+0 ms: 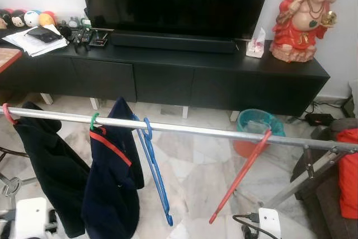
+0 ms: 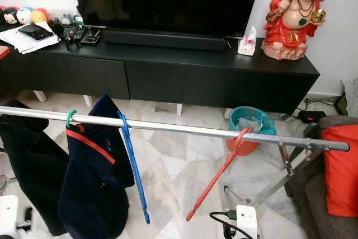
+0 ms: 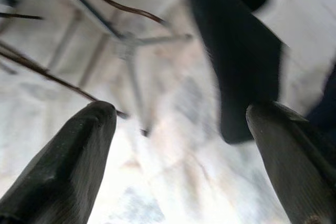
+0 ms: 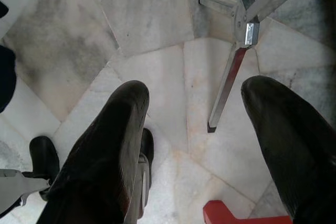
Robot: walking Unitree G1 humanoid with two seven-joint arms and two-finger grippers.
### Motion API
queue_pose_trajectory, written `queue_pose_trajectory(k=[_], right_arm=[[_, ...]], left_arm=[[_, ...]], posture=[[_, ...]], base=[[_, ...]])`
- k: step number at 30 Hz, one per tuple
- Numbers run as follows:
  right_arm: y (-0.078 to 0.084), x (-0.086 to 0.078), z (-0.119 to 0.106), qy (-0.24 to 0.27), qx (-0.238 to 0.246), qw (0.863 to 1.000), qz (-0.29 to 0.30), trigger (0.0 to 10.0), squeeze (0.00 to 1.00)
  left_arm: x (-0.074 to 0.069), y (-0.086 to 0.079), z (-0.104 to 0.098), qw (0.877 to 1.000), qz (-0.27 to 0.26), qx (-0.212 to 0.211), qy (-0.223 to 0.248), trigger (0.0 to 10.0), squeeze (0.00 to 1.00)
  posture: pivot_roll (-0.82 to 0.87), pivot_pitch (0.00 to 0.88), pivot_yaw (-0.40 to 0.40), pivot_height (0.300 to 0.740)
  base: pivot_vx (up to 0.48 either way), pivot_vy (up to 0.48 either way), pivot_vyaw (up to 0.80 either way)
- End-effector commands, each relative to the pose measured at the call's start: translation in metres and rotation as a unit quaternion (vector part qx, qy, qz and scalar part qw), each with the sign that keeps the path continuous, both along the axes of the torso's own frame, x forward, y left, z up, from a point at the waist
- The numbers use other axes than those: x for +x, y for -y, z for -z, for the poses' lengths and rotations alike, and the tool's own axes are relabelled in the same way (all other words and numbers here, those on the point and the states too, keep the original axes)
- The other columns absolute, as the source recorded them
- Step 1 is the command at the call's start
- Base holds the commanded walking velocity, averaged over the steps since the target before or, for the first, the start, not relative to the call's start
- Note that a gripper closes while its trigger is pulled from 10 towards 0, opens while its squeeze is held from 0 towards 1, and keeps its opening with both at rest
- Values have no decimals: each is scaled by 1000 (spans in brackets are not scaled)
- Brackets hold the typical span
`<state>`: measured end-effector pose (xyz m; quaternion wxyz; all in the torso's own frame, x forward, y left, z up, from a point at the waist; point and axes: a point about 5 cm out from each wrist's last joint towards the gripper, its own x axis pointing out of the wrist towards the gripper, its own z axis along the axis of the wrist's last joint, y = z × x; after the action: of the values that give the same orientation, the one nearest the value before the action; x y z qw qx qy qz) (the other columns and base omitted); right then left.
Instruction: Hang hanger
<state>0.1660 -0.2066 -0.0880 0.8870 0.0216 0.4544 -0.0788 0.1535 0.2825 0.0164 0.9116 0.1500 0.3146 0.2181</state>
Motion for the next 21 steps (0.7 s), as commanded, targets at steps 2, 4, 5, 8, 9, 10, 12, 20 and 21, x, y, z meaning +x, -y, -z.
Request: queue_pose_trajectory(k=[2,4,5,8,9,10,12,20,21], right_arm=[[0,0,0,-2,0,1000,-1,10000,0],[0,0,0,-2,1,1000,1,10000,0],[0,0,0,-2,1,1000,1,10000,0],[0,-1,1,-3,1,1000,4,10000,0],[0,-1,1,-3,1,1000,5,10000,0],[0,-1,1,-3,1,1000,5,10000,0],[-1,-2,1,-4,1,1000,5,10000,0],[-3,-3,2,-4,5,1000,19,10000,0],[-3,-3,2,-4,6,1000,20,10000,0]], left_arm=[[6,6,18,999,23,-12,-46,10000,0],[10,9,28,997,33,-23,-67,10000,0],[12,11,35,995,45,-24,-82,10000,0],[15,17,53,988,78,-40,-124,10000,0],[15,18,57,986,85,-45,-133,10000,0],[17,23,62,984,98,-60,-137,10000,0],[20,30,66,981,113,-77,-137,10000,0],[33,60,86,969,135,-134,-156,10000,0],[35,62,86,969,132,-137,-156,10000,0]], posture=[[0,0,-59,740],[1,0,-60,740],[2,0,-60,740],[-2,0,-60,740],[-2,0,-60,740],[-4,0,-62,740],[-4,0,-62,740],[-29,0,-49,740],[-29,0,-49,740]], base=[[0,0,0],[0,0,0],[0,0,0],[0,0,0],[0,0,0],[0,0,0],[0,0,0],[0,0,0],[0,0,0]])
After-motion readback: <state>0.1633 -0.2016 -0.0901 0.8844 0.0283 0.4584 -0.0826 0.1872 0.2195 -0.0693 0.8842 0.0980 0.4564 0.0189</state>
